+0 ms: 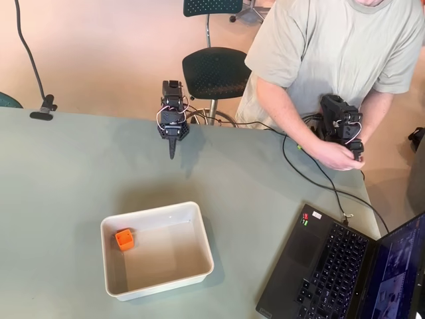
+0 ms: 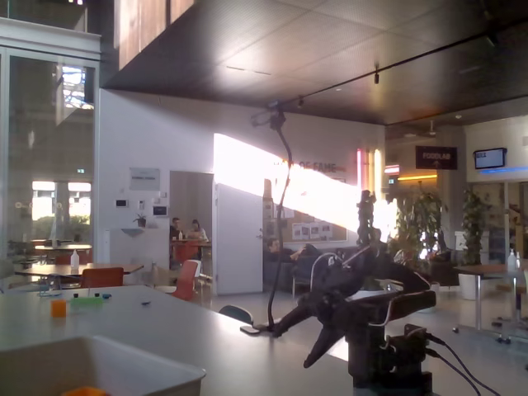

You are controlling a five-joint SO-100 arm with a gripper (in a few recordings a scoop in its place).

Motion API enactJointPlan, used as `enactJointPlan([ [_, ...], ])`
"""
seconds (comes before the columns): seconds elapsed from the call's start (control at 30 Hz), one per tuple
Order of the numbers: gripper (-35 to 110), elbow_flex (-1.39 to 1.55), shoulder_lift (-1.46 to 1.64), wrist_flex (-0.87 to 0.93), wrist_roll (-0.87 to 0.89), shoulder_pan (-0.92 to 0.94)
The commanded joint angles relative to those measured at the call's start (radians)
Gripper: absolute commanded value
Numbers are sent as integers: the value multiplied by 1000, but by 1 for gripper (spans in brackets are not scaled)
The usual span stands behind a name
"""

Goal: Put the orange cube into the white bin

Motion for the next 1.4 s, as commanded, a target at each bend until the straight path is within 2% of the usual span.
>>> enactJointPlan([
  [0.0,48,18,-3,-12,5,15],
  [0.37,48,46,-3,-12,8,23],
  [0.7,47,104,-3,-12,8,133],
  [0.8,40,104,-3,-12,8,149],
  [1.1,6,107,-3,-12,6,147],
  [1.37,3,109,-3,-12,5,158],
])
